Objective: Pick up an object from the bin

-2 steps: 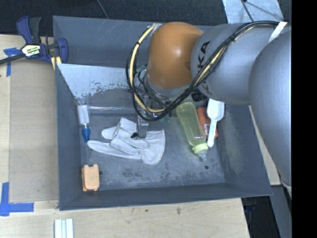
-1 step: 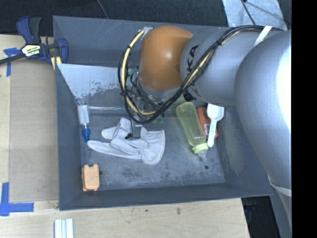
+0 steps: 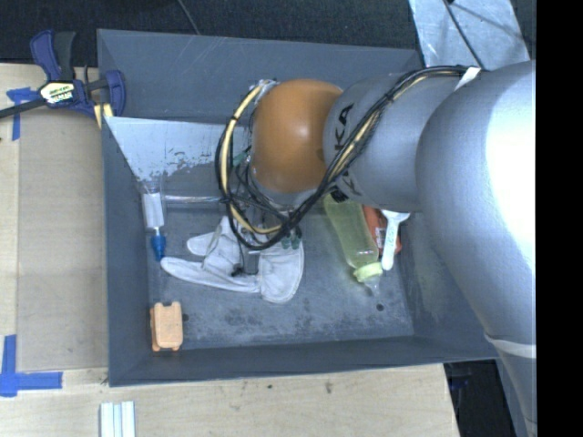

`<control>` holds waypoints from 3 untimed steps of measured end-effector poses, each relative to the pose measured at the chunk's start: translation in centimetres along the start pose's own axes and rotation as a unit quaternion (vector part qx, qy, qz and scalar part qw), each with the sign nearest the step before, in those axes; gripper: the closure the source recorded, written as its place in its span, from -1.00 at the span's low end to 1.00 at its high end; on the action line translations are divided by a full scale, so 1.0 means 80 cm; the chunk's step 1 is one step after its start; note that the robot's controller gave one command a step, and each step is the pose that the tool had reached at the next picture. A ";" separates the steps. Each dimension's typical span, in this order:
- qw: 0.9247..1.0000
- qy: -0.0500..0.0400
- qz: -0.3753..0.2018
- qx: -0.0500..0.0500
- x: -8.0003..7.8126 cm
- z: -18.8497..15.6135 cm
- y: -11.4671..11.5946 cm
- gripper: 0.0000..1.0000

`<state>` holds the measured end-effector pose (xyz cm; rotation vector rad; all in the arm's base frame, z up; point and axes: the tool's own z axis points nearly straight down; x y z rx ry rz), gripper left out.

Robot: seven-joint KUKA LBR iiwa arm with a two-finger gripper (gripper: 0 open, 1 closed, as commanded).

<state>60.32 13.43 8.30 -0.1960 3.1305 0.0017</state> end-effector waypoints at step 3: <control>0.998 -0.004 -0.059 0.000 -0.021 -0.215 0.027 1.00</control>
Offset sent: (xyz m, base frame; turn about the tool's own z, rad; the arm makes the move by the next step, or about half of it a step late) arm 0.0000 0.0000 0.0000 0.0000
